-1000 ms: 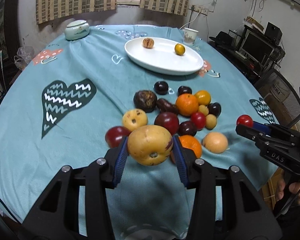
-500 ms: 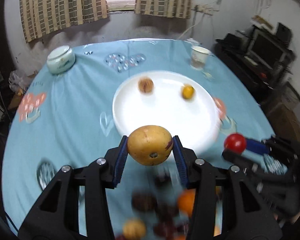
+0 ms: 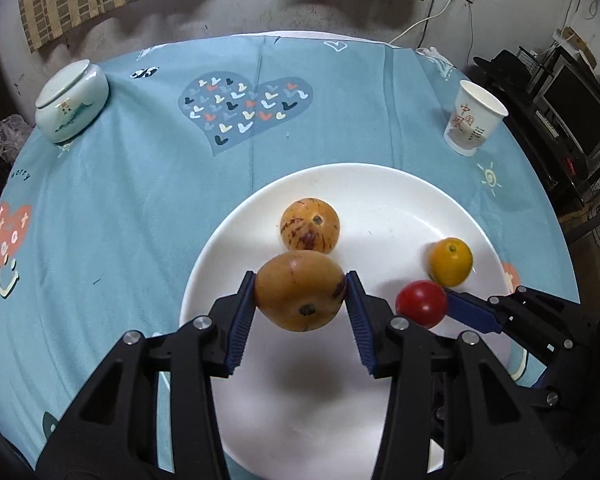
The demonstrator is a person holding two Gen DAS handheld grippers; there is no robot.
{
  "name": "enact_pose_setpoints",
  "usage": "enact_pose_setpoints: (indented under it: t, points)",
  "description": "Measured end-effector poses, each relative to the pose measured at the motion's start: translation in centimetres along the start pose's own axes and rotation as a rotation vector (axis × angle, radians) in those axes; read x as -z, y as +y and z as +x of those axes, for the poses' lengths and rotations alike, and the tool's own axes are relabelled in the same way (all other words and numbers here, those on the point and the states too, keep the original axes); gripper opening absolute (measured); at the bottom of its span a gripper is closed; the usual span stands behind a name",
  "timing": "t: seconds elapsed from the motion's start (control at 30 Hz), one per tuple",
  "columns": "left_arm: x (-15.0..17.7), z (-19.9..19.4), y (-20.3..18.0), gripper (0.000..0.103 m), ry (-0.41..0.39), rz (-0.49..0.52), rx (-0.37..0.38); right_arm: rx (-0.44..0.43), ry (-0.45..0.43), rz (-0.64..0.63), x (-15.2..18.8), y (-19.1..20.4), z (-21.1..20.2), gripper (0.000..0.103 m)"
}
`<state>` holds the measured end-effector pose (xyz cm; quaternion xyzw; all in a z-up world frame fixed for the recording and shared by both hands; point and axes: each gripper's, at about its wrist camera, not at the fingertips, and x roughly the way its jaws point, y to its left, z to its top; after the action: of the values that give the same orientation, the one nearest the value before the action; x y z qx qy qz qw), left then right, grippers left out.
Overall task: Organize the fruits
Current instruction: 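Carry both fruits to the white plate and release them there, then grasp the pale grapefruit with the right tool while the left tool grasps the red apple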
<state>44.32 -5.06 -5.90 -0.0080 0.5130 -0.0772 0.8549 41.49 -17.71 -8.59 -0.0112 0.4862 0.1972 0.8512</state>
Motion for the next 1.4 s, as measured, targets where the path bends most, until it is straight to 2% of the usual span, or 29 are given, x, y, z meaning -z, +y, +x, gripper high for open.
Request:
enact_pose_setpoints:
  t: [0.13, 0.2, 0.23, 0.27, 0.3, 0.33, 0.43, 0.53, 0.63, 0.7, 0.8, 0.87, 0.9, 1.03, 1.17, 1.4]
  points:
    - [-0.6, 0.5, 0.4, 0.047, 0.012, -0.005, 0.005, 0.043, -0.002, -0.020, -0.4, 0.2, 0.8, 0.034]
    - [-0.7, 0.5, 0.5, 0.054, 0.016, -0.013, 0.000, 0.085, -0.008, -0.026, -0.6, 0.3, 1.0, 0.038]
    - [-0.8, 0.1, 0.6, 0.066, -0.001, -0.019, -0.002, 0.099, -0.011, -0.030, -0.6, 0.4, 1.1, 0.049]
    - [-0.8, -0.3, 0.5, 0.072, -0.015, -0.023, -0.002, 0.106, -0.021, -0.033, -0.7, 0.4, 0.9, 0.065]
    - [-0.8, -1.0, 0.5, 0.074, -0.034, -0.024, 0.003, 0.093, -0.041, -0.035, -0.6, 0.6, 0.5, 0.072]
    - [-0.9, -1.4, 0.4, 0.079, -0.042, -0.024, 0.009, 0.096, -0.062, -0.047, -0.6, 0.9, 0.1, 0.073]
    - [-0.8, -3.5, 0.2, 0.081, -0.073, -0.018, -0.003, 0.129, -0.073, -0.072, -0.7, 1.6, -1.0, 0.074]
    - [0.4, -6.8, 0.3, 0.089, -0.112, 0.013, -0.020, 0.118, -0.083, -0.071, 0.3, 2.0, -3.6, 0.074]
    - [3.3, -10.7, 0.6, 0.096, -0.172, 0.042, -0.027, 0.125, -0.092, -0.066, 2.7, 2.3, -7.0, 0.076]
    - [6.9, -13.5, 0.8, 0.100, -0.206, 0.069, -0.033, 0.121, -0.108, -0.057, 5.4, 2.8, -9.5, 0.094]
    - [12.9, -16.4, 1.2, 0.101, -0.242, 0.095, -0.041, 0.105, -0.155, -0.045, 10.6, 4.0, -12.8, 0.100]
    - [17.4, -17.7, 1.6, 0.101, -0.255, 0.098, -0.055, 0.092, -0.165, -0.033, 14.0, 4.9, -14.2, 0.101]
    - [20.7, -18.4, 2.0, 0.101, -0.264, 0.087, -0.057, 0.095, -0.175, -0.024, 15.9, 5.4, -14.8, 0.101]
    - [27.8, -18.7, 2.7, 0.101, -0.261, 0.059, -0.068, 0.079, -0.227, -0.004, 23.3, 8.1, -16.7, 0.101]
    - [31.7, -18.3, 2.7, 0.101, -0.243, 0.070, -0.098, 0.100, -0.222, 0.013, 27.5, 10.0, -16.5, 0.101]
    - [33.2, -18.0, 1.8, 0.101, -0.243, 0.099, -0.094, 0.193, -0.235, -0.027, 28.5, 11.3, -17.1, 0.101]
